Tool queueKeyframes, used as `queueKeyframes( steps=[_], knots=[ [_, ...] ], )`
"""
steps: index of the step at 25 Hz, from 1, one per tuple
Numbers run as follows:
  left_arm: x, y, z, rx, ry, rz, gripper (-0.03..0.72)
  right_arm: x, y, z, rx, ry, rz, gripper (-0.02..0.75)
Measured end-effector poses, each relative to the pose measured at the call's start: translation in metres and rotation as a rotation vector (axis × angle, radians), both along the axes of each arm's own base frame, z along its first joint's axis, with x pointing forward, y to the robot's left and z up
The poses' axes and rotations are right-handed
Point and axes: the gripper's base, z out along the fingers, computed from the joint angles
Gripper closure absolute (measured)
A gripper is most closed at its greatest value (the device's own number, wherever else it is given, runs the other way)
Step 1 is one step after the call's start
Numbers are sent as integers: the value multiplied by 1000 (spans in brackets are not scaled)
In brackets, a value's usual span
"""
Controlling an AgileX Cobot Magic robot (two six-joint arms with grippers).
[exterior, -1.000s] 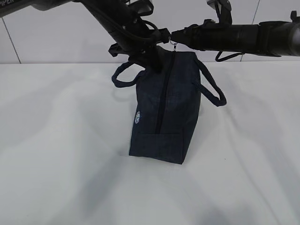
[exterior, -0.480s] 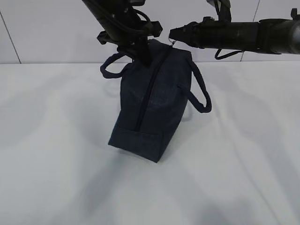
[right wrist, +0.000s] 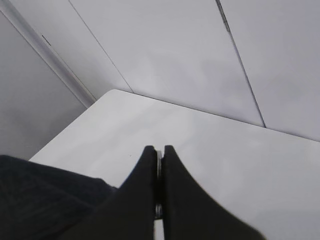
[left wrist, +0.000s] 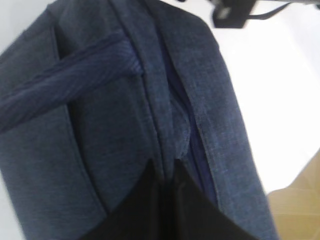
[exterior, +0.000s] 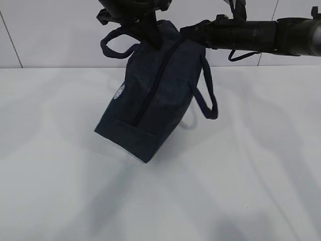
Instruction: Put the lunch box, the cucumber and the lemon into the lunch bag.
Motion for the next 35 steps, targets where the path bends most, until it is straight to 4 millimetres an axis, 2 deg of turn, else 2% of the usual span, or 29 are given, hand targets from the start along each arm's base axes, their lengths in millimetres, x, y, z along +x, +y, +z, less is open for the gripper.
queueKeyframes(
  steps=[9, 16, 28, 35],
  knots=[
    [-18, -13, 15, -35, -7, -50, 697, 0, 0, 0, 3, 0, 1, 731],
    [-31, -18, 30, -47, -42, -74, 697, 2, -9, 0, 5, 0, -14, 731],
    [-48, -9, 62, -85, -104, -77, 697, 0, -10, 9, 34, -13, 6, 731],
    [-54, -5, 72, -94, -119, -80, 697, -2, -7, 12, 60, -17, 38, 731]
  ],
)
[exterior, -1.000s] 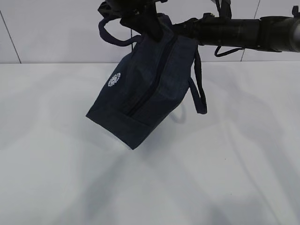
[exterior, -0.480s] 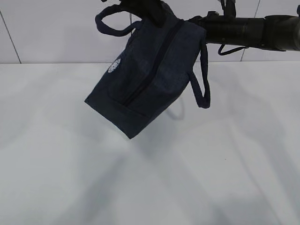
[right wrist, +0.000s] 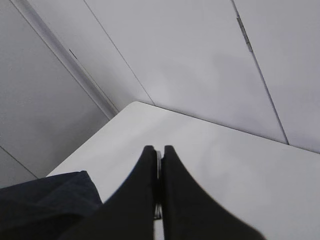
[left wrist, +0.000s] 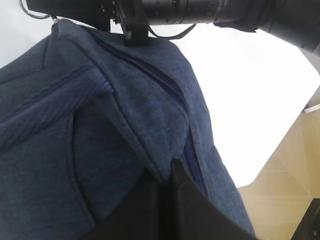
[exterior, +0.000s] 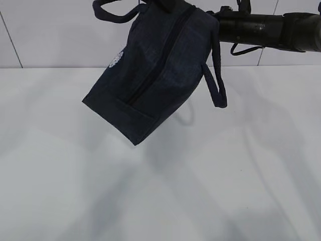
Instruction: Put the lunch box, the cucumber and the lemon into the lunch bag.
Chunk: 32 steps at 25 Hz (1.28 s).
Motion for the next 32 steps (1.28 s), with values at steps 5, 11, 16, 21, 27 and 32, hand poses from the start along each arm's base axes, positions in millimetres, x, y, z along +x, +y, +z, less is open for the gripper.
queueKeyframes(
  steps=[5, 11, 16, 21, 27, 32],
  knots=[
    [0, 1, 0, 7, -5, 3, 697, 1, 0, 2, 26, 2, -10, 730],
    [1, 1, -1, 12, -7, 2, 697, 1, -1, 3, 36, 4, -19, 679],
    [0, -2, -6, 18, 34, -20, 697, 9, -12, -5, 7, 22, -99, 489],
    [5, -7, -17, 26, 59, -22, 697, 11, -21, 13, 40, 7, -111, 339],
    [9, -2, -17, 25, 57, -9, 697, -2, -58, 90, 121, -75, -174, 321],
    [21, -5, -33, 20, 88, 12, 697, -22, -81, 139, 133, -172, -212, 319]
  ],
)
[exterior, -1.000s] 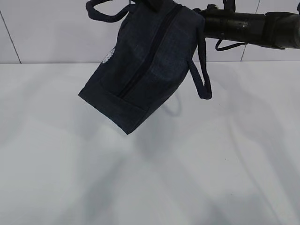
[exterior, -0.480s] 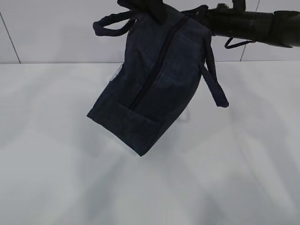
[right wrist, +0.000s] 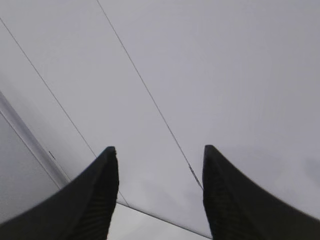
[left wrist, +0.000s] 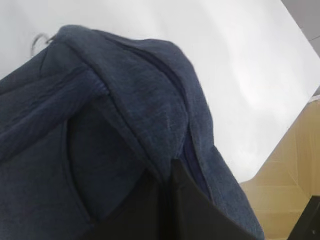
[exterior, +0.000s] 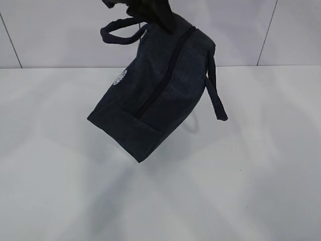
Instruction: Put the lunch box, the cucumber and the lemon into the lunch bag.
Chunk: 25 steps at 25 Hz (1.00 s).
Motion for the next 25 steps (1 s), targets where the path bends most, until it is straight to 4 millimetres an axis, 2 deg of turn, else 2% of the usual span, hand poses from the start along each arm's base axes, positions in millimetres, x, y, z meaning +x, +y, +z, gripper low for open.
queueKeyframes(
  steps=[5, 10, 14, 18, 22, 25],
  knots=[
    [19, -14, -26, -80, 46, 36, 697, -14, 1, 23, -5, -48, 17, 319],
    [34, -20, -41, -136, 45, 93, 697, -17, 3, 24, -27, -43, 45, 319],
    [49, -18, -67, -118, 96, 133, 697, -17, 3, 22, -41, -33, 49, 318],
    [62, -15, -101, -67, 167, 147, 697, -17, 3, 22, -47, -31, 51, 318],
    [69, -6, -115, -18, 213, 187, 697, -17, 3, 21, -47, -29, 52, 318],
    [75, 5, -122, 70, 186, 217, 690, -17, 3, 21, -47, -29, 52, 318]
  ],
)
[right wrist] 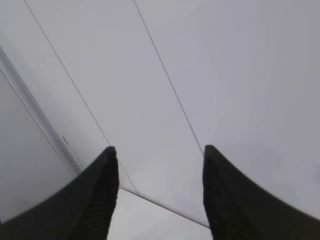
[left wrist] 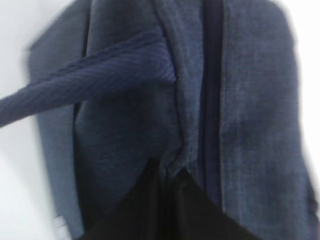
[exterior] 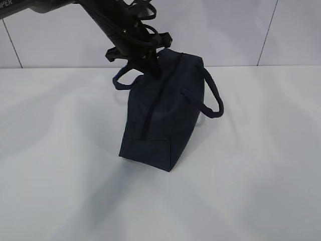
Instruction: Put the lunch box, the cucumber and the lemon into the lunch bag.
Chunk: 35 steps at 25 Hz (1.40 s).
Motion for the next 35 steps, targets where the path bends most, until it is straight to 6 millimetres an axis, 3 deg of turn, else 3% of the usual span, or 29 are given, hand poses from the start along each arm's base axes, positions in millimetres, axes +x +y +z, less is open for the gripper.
queueKeyframes(
  steps=[3, 7, 11, 14, 17, 21, 26, 31, 35],
  knots=[
    [2, 11, 1, 93, -32, 1, 649, 0, 0, -1, -5, 8, 3, 318],
    [1, 20, 19, 128, -87, 10, 450, 0, 1, -5, -35, 43, 10, 318],
    [-5, 26, 54, 92, -185, 32, 248, -4, 2, -5, -78, 91, 17, 319],
    [-12, 31, 86, 51, -273, 54, 205, -15, 2, 7, -150, 95, 10, 321],
    [-23, 36, 115, 17, -340, 63, 197, -31, 1, 36, -239, 81, -22, 348],
    [-43, 35, 146, 8, -422, 31, 195, -62, -1, 83, -418, 55, -124, 364],
    [-77, 25, 180, 29, -539, -38, 195, -121, 14, 142, -639, 12, -239, 402],
    [-137, 10, 222, 33, -649, -164, 195, -190, 38, 184, -653, -66, -228, 460],
    [-190, 16, 258, -5, -713, -236, 195, -232, 36, 197, -626, 13, -230, 470]
  ],
)
